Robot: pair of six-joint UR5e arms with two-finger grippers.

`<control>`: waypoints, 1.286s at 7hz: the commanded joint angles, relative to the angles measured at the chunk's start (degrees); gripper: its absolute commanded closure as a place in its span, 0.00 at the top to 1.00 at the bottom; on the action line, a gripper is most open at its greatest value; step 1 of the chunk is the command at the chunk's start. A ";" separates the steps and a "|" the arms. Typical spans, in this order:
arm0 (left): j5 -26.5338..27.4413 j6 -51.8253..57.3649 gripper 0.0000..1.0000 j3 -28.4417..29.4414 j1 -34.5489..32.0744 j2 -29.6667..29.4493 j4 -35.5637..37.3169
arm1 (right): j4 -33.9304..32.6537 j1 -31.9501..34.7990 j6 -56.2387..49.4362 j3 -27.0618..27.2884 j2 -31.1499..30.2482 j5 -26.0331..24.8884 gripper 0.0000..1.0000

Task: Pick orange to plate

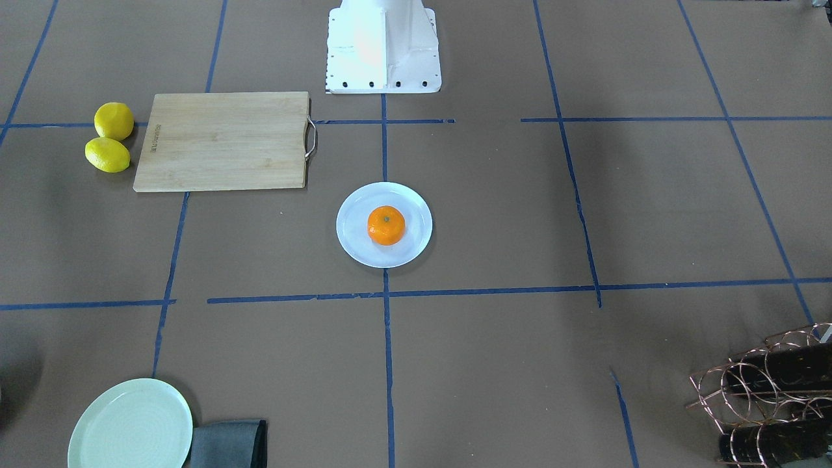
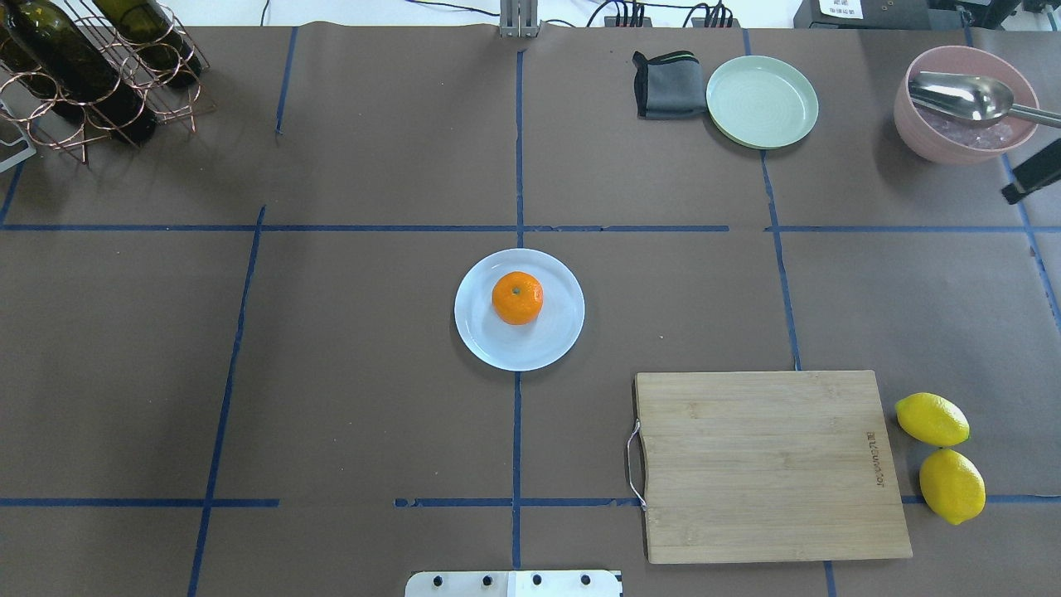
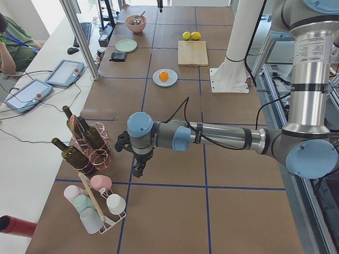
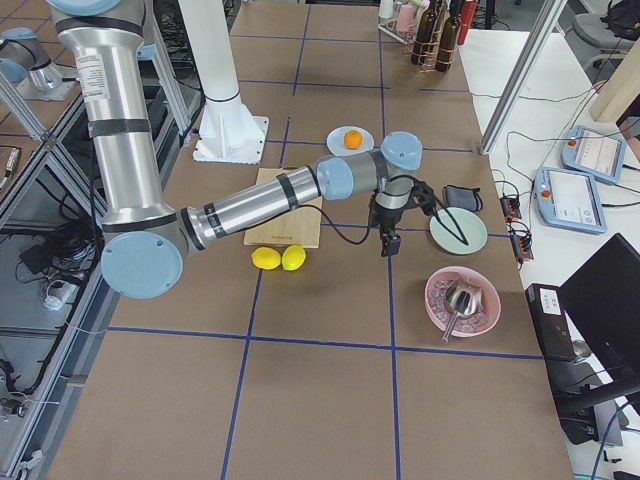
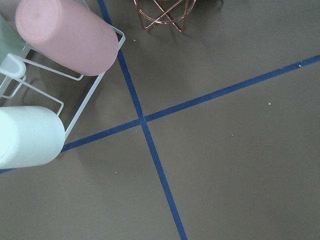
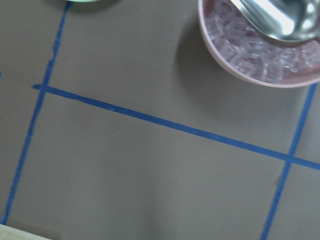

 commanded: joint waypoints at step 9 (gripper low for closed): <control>-0.17 -0.25 1.00 2.44 -3.25 1.06 8.18 | 0.73 10.97 -8.21 -9.81 -6.31 3.33 1.00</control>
